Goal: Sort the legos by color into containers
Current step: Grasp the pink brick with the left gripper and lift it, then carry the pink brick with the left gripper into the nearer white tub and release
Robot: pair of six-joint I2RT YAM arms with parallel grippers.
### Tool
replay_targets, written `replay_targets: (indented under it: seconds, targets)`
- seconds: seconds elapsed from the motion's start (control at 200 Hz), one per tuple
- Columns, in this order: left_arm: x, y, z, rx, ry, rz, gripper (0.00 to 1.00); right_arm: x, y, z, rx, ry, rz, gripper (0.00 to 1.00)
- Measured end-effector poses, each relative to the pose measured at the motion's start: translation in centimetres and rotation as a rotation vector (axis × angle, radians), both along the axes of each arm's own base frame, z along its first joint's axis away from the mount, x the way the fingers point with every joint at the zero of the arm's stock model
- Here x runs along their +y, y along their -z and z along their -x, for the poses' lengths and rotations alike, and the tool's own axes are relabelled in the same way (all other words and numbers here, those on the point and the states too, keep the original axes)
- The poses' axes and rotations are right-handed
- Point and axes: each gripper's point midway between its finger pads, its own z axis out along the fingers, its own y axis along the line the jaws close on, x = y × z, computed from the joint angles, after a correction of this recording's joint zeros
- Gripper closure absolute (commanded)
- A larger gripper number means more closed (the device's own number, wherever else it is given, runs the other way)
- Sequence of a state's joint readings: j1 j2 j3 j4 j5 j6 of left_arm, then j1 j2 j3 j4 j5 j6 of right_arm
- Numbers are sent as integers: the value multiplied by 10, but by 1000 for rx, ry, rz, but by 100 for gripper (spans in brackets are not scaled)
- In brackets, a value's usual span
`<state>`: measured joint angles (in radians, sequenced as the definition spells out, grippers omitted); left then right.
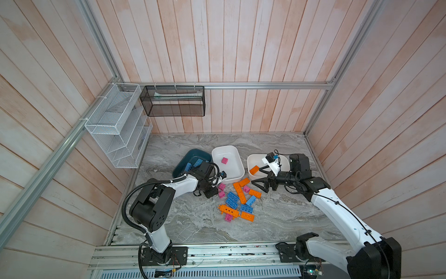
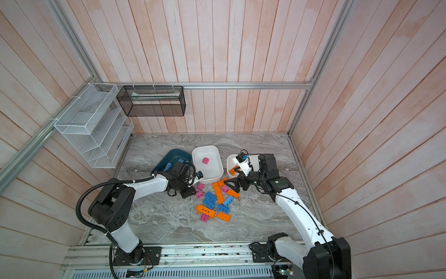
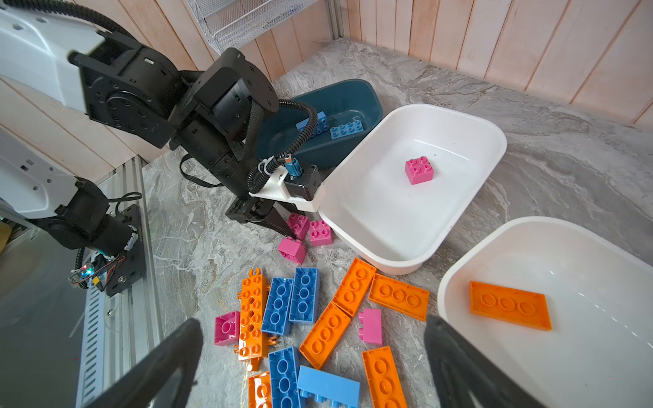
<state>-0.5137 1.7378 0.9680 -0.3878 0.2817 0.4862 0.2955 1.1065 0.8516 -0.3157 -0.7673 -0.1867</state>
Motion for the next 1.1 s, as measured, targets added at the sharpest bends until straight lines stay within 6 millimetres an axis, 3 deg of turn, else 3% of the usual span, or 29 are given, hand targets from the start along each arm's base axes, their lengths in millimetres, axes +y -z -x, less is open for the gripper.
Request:
replay_targets:
  seconds: [0.12,0.25,0.395,0.52,0.62,0.755,0.92,1.1]
  targets:
    - [1,-19,2,7,-3,1,72,-1,0,-1,-1,2,0,2]
    - [-5,-60,-6,-29,-27,53,72,-1,0,-1,-1,5,1,2]
    - [-15,-112,-31,-107,-93,157,72,-1,0,-1,-1,5,1,2]
    - [-28,-134,-59,-147,-160,230,72,0,-3,-4,-8,7,-2,2]
    - [-40,-129,-84,-148,-206,259,72,0,-7,-6,-19,9,-5,2]
    - [-48,-100,-122,-129,-294,220,72,1,-10,-8,-34,13,-11,2]
    - [-39,-70,-160,-148,-445,132,71,0,-11,-9,-34,18,-12,2]
    - [-22,-68,-188,-222,-580,74,54,0,-12,-10,-34,22,-17,2]
